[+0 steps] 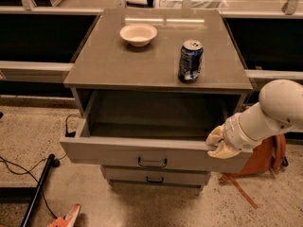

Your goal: Open top drawer

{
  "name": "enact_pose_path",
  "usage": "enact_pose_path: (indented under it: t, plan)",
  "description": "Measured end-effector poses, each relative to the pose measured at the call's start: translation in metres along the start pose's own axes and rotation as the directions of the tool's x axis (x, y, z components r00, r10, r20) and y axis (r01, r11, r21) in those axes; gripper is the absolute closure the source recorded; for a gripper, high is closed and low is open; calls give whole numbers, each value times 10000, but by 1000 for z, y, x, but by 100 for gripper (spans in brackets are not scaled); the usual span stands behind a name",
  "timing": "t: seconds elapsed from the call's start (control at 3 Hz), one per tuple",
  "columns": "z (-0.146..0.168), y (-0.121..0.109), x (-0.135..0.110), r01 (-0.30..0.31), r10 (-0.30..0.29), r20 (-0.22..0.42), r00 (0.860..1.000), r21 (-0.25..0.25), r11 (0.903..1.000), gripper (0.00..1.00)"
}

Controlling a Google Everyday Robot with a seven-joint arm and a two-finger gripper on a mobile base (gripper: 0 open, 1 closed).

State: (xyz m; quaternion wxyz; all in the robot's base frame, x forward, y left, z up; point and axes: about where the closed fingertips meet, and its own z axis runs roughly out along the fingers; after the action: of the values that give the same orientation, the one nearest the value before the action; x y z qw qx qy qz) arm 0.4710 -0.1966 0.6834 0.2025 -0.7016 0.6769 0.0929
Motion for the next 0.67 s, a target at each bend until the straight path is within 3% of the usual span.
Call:
enact_pose_path:
  t: [0.67]
  plan:
    - [0, 0, 0, 0, 0, 0, 10000, -1, 10000, 0]
